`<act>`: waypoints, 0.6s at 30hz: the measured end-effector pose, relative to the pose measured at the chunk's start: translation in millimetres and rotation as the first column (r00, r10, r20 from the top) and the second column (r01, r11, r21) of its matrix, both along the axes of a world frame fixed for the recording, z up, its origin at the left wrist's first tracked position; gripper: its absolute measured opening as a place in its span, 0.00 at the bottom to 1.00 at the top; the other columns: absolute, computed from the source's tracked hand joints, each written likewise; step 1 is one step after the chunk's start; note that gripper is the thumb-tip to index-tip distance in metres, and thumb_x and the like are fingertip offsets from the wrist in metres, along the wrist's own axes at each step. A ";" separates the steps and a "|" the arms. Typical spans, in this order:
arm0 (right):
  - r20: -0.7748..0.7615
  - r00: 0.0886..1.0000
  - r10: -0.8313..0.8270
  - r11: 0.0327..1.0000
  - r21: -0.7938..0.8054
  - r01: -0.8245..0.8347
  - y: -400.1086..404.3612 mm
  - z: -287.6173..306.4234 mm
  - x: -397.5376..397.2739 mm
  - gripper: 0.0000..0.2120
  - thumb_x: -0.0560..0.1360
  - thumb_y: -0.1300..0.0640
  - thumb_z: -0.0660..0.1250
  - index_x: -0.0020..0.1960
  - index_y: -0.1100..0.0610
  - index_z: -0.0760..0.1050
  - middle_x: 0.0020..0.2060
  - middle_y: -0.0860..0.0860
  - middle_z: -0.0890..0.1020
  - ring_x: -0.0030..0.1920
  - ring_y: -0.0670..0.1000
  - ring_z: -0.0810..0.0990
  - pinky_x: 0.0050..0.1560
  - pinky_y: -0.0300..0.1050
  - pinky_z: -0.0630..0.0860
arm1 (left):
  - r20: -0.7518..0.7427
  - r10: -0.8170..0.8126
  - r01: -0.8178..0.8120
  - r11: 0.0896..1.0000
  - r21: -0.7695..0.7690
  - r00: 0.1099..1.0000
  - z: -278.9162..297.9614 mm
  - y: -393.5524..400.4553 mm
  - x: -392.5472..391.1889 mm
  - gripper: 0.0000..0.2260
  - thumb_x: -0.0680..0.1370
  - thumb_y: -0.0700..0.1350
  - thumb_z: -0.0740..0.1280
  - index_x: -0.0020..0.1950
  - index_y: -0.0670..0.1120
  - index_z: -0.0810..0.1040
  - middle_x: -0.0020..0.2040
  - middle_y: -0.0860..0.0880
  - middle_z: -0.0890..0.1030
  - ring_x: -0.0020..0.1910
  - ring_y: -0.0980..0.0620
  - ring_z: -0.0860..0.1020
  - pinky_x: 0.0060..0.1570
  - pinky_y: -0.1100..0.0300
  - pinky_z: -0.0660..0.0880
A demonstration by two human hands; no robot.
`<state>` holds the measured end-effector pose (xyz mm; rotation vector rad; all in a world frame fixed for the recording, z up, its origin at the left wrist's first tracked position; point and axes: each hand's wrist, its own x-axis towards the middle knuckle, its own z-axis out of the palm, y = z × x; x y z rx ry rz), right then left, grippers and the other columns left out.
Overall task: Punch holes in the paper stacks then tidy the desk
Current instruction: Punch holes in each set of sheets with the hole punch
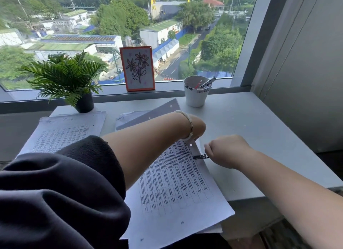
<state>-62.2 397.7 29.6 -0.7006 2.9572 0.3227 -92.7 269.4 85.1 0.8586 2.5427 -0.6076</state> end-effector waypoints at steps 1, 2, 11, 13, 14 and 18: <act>0.029 0.999 -0.012 1.000 0.008 0.012 0.1 0.5 1.1 0.19 0.81 0.50 0.46 0.36 0.54 0.66 0.45 0.54 0.80 0.41 0.56 0.71 0.37 0.43 0.65 | 0.000 0.013 -0.013 1.000 0.000 1.000 1.8 -1.9 -0.8 0.05 0.76 0.40 0.67 0.50 0.41 0.81 0.32 0.50 0.71 0.39 0.48 0.70 0.33 0.62 0.64; 0.059 0.998 -0.024 1.000 0.008 0.024 0.9 1.0 2.7 0.19 0.81 0.50 0.46 0.36 0.54 0.66 0.43 0.54 0.78 0.41 0.56 0.71 0.38 0.44 0.66 | -0.003 0.016 -0.016 1.000 0.005 1.000 5.7 -5.0 0.2 0.07 0.76 0.40 0.67 0.53 0.42 0.81 0.35 0.49 0.73 0.40 0.48 0.70 0.31 0.62 0.63; 0.258 0.965 -0.045 0.999 0.041 0.035 11.8 2.7 18.5 0.18 0.81 0.50 0.47 0.36 0.53 0.66 0.44 0.55 0.77 0.43 0.56 0.69 0.36 0.43 0.62 | -0.109 -0.007 0.010 1.000 0.024 0.994 11.2 -24.9 -8.4 0.08 0.76 0.38 0.64 0.38 0.47 0.72 0.28 0.51 0.64 0.26 0.52 0.59 0.25 0.61 0.55; 0.273 0.961 -0.051 0.998 0.041 0.041 13.9 2.3 21.2 0.19 0.81 0.50 0.47 0.34 0.53 0.64 0.35 0.51 0.72 0.41 0.56 0.70 0.37 0.44 0.64 | -0.114 0.009 -0.003 0.999 0.047 0.993 13.0 -27.3 -9.8 0.07 0.76 0.38 0.65 0.40 0.47 0.71 0.29 0.50 0.63 0.26 0.53 0.58 0.24 0.61 0.55; 0.274 0.961 -0.047 0.998 0.045 0.036 14.4 2.5 22.3 0.19 0.80 0.50 0.47 0.33 0.53 0.64 0.33 0.49 0.69 0.41 0.56 0.70 0.36 0.45 0.63 | -0.117 0.017 -0.011 0.998 0.057 0.993 13.4 -28.6 -10.6 0.07 0.76 0.38 0.65 0.40 0.47 0.71 0.30 0.50 0.64 0.26 0.53 0.58 0.24 0.61 0.55; 0.263 0.965 -0.008 0.998 0.069 -0.010 16.0 1.7 25.4 0.18 0.80 0.52 0.47 0.33 0.53 0.62 0.31 0.48 0.67 0.40 0.57 0.69 0.32 0.44 0.61 | -0.105 0.026 -0.019 0.997 0.072 0.994 16.1 -32.3 -10.2 0.05 0.77 0.39 0.65 0.43 0.48 0.76 0.35 0.48 0.70 0.33 0.49 0.65 0.25 0.62 0.57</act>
